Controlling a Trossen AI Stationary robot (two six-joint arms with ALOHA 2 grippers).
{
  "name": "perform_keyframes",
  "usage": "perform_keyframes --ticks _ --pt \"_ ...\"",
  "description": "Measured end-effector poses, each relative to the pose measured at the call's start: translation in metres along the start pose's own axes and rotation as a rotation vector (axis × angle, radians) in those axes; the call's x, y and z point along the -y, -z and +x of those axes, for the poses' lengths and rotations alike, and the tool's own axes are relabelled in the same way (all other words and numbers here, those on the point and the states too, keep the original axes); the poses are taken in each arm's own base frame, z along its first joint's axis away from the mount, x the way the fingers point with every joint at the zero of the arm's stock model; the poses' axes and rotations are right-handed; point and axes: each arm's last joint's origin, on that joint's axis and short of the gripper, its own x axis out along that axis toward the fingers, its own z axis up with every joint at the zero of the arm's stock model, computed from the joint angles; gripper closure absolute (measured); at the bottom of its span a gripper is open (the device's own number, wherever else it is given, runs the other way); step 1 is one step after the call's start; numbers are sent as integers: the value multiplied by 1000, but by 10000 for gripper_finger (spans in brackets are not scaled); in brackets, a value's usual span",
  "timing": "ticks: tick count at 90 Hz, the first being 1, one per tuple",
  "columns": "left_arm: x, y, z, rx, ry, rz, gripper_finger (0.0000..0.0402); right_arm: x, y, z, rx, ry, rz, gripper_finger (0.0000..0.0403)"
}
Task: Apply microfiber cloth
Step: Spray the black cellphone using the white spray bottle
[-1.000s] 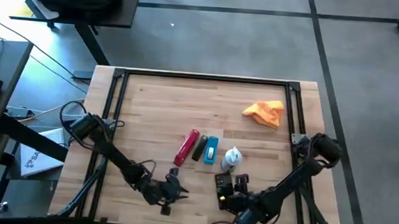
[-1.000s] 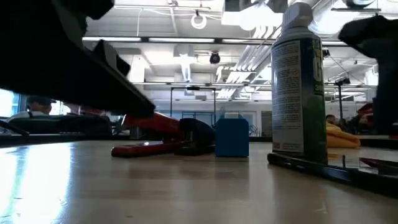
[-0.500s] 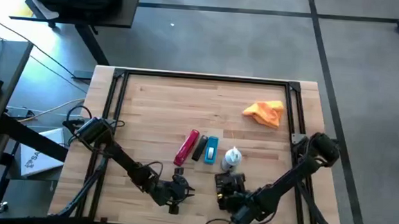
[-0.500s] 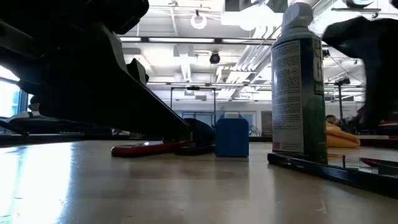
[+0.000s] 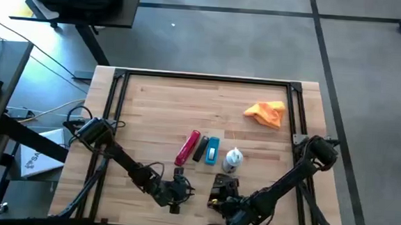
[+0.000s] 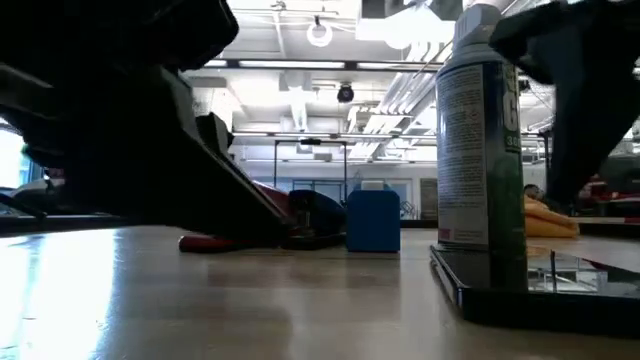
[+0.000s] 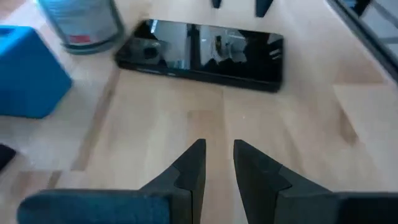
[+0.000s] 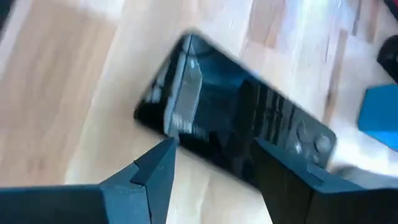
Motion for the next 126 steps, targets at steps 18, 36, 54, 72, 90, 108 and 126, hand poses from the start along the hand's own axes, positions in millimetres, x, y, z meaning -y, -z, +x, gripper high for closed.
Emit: perform_keyframes --ticks 18,36,54,72,90,108,126 --pt "-8 10 21 -6 37 -29 337 0 21 3 -134 63 -87 222" --pt "2 7 33 6 42 -3 337 0 11 13 -31 82 -204 222" --pt "4 4 34 3 59 16 337 -4 4 30 6 69 -342 222" --pt "3 5 35 -4 58 12 337 -6 -5 31 83 136 -428 222" --pt "3 5 35 -5 58 12 337 -5 -14 30 141 193 -484 222" --pt "4 5 35 -10 79 14 337 -4 -17 30 157 232 -507 222" --pt "6 6 34 -19 111 16 337 -5 -16 29 148 267 -535 222"
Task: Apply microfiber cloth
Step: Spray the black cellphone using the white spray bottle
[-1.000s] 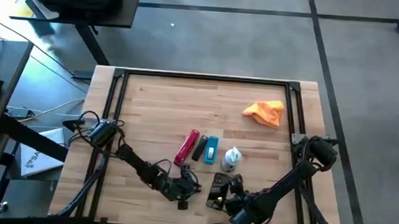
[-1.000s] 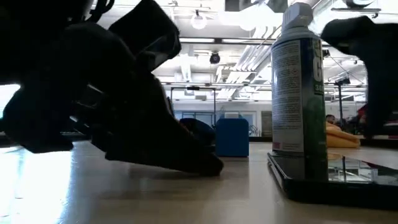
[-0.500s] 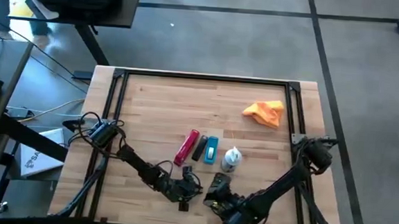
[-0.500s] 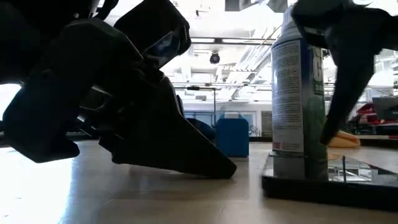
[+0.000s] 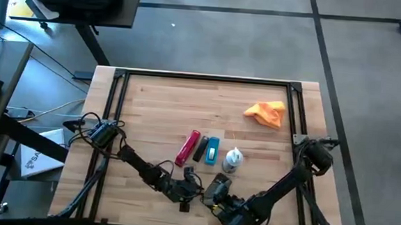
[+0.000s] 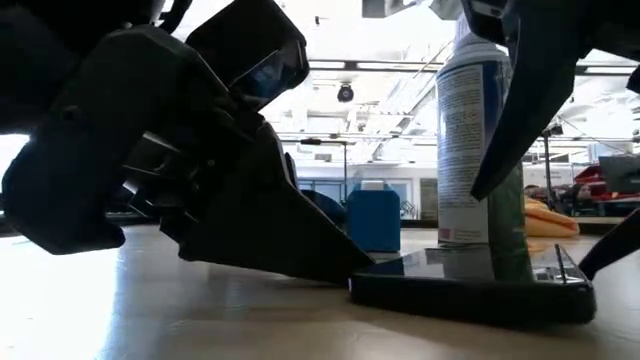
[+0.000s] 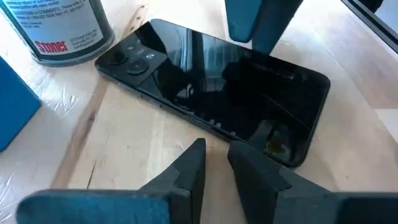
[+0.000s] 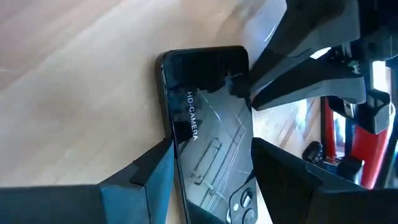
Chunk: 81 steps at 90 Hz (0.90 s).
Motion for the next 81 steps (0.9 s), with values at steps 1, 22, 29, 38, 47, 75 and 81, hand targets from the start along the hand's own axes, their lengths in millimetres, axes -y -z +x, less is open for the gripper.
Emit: perform_keyframes --ticks 1,22,29,38,47,75,81 --pt "0 0 0 0 2 0 337 0 0 0 0 1 -2 222" --pt "4 1 -2 -3 25 4 337 1 -10 -12 26 46 -3 222" --pt "4 1 -2 -2 24 4 337 1 -11 -14 29 65 -1 222" --pt "4 1 -2 -3 24 4 337 1 -11 -14 24 84 -3 222" --pt "4 1 -2 -4 24 4 337 1 -11 -14 24 83 3 222" --pt "5 2 -1 -13 28 6 337 -5 -6 -18 -5 1 86 222" --pt "5 2 -1 -14 28 6 337 -4 -3 -24 -20 -1 67 222"
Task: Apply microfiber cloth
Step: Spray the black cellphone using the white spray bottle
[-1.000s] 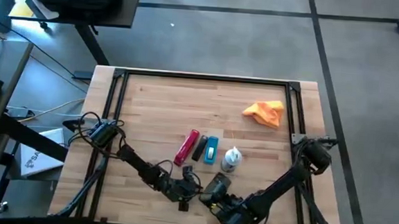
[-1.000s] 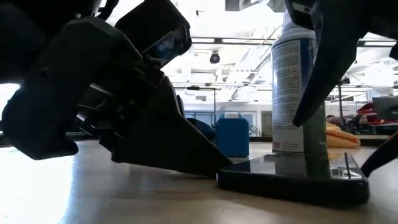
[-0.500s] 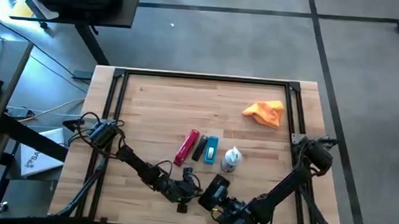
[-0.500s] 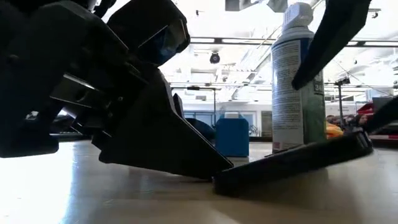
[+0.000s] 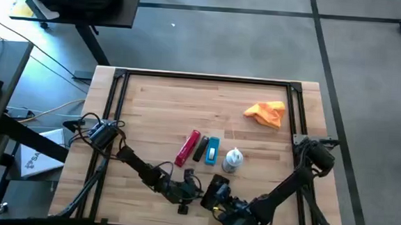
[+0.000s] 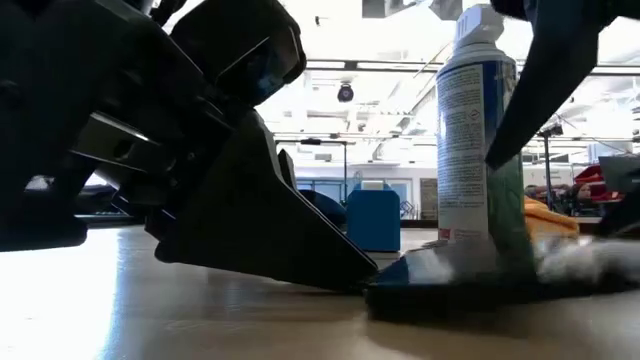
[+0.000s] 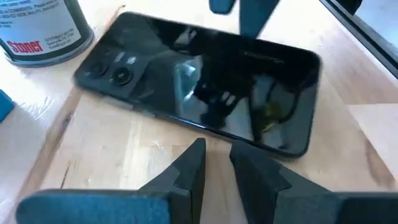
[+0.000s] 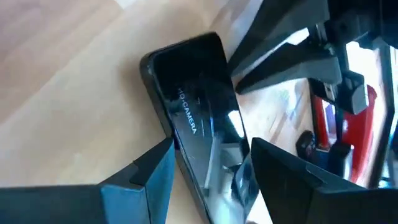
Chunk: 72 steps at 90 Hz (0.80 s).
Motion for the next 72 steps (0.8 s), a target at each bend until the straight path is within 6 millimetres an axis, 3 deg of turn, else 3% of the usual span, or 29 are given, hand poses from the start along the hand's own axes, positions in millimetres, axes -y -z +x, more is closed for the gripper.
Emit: perform_keyframes --ticks 17,28,47,72 --pt "0 0 0 1 -4 6 337 -2 14 -5 -113 -53 37 222" --pt "0 0 0 7 -6 14 337 -4 23 3 -148 -42 32 222" --pt "0 1 0 1 -9 9 337 -3 28 25 -96 -21 -31 222" --pt "0 1 0 0 -14 12 337 -1 27 33 -36 2 -98 222"
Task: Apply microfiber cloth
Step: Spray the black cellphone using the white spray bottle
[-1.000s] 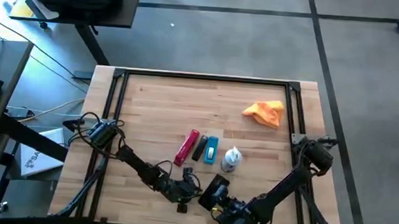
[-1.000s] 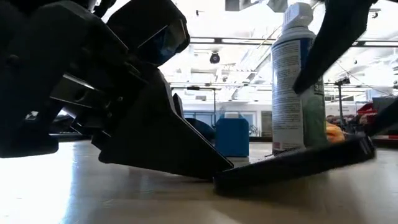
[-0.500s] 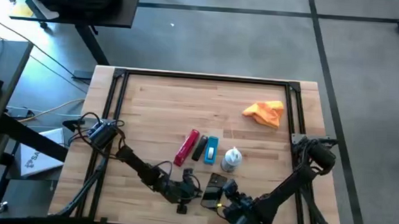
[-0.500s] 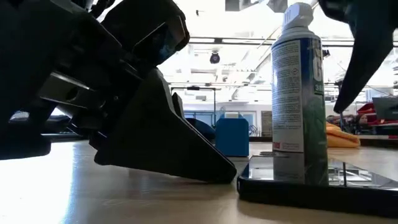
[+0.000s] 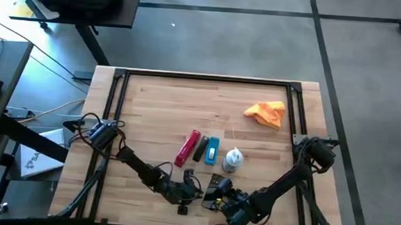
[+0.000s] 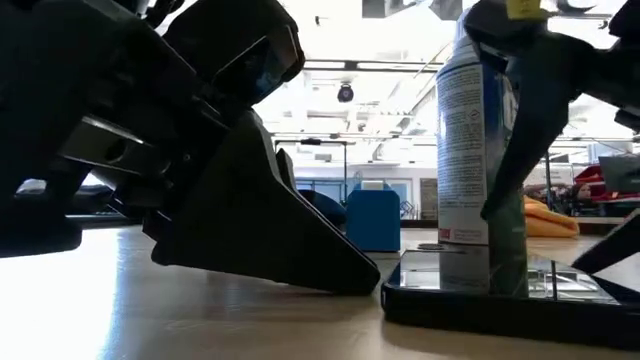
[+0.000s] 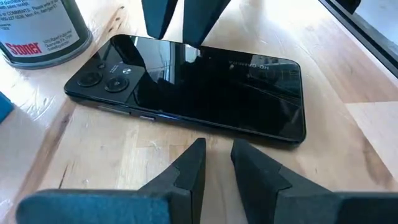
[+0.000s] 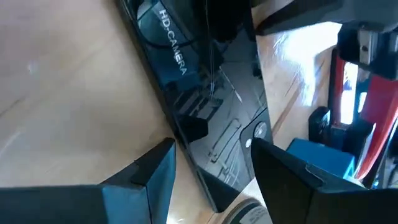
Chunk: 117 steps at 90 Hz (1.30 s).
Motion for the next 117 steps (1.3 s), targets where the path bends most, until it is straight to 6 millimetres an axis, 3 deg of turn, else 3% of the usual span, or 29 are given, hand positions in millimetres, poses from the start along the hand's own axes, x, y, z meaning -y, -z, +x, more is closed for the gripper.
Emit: perform_keyframes --ticks 23,51,73,88,101,117 --pt "0 1 -1 -7 -5 7 337 2 -10 0 64 71 -38 222" --pt "0 1 -1 -7 -9 14 337 10 -31 -19 133 192 26 222" --pt "-1 1 0 -5 -10 24 337 11 -29 -15 157 78 43 222" --pt "-1 1 0 -5 -10 23 337 19 -26 -9 128 112 76 223" --pt "-1 1 0 -4 -10 22 337 27 -24 -3 104 148 54 241" --pt "-1 1 0 -5 -11 22 337 30 -24 1 152 33 76 282"
